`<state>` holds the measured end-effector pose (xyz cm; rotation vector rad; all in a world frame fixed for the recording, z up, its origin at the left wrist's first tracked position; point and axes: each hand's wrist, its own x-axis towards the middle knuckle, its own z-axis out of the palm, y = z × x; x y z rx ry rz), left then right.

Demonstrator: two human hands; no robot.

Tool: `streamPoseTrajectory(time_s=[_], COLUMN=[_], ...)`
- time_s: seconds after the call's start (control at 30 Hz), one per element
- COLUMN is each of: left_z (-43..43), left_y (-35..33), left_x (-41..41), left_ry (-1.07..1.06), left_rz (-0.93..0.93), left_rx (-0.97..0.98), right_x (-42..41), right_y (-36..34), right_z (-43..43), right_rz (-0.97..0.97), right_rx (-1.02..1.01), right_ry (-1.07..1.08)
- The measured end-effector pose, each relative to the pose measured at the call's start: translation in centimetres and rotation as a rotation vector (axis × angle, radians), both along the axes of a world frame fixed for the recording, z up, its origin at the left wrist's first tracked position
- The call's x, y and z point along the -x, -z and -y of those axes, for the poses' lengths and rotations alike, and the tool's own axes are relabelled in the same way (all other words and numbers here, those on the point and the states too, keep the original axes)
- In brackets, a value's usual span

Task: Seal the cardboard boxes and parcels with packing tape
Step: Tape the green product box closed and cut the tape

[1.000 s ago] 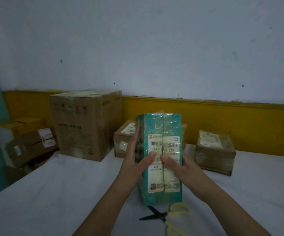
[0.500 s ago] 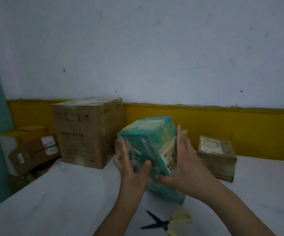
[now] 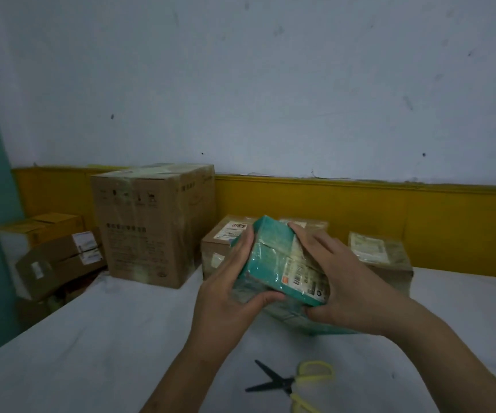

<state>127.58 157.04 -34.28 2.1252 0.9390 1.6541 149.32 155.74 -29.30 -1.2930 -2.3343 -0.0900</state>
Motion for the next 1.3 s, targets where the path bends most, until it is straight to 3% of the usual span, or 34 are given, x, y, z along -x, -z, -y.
streamPoseTrajectory(time_s=[0.1, 0.23, 0.33, 0.43, 0.57, 0.7, 0.9, 1.07, 1.13, 1.2, 1.3], left_z=[-0.5, -0.5, -0.3, -0.8, -1.7, -1.3, -0.9, 0.0, 1.1, 3.7, 10.9], left_y=[0.2, -0.2, -0.2, 0.1, 0.0, -0.4, 0.4, 1.7, 1.4, 1.6, 2.7], left_x=[0.1, 0.5, 0.7, 1.3, 3.2, 4.4, 8.7, 12.8, 13.4, 12.8, 10.3], left_ry=[-0.008, -0.082, 0.043, 0.040, 0.016, 0.067, -0.067, -0.180, -0.355, -0.516, -0.658], left_rz=[0.061, -0.066, -0.154, -0.187, 0.043, 0.272, 0.384, 0.165, -0.014, 0.040, 0.251], left_rx=[0.022, -0.110, -0.024, 0.051, 0.148, 0.267, 0.307, 0.366, 0.343, 0.300, 0.263], right_x=[0.0, -0.1, 0.1, 0.2, -1.1, -1.0, 2.1, 5.4, 5.6, 5.8, 7.0], right_y=[0.0, -0.3, -0.5, 0.0, 0.1, 0.7, 4.0, 6.7, 6.5, 6.1, 5.3], right_z=[-0.3, -0.3, -0.1, -0.5, -1.4, -1.5, -2.0, -2.2, -2.0, -1.4, 0.5], right_rz=[0.006, 0.040, 0.173, 0.275, 0.110, -0.175, -0.462, -0.482, -0.393, -0.322, -0.391], right_rx=[0.000, 0.001, -0.004, -0.018, 0.109, 0.217, 0.156, 0.146, 0.070, -0.127, -0.337], right_ry=[-0.005, -0.025, -0.041, 0.063, 0.210, 0.059, -0.083, -0.201, -0.148, -0.085, -0.088])
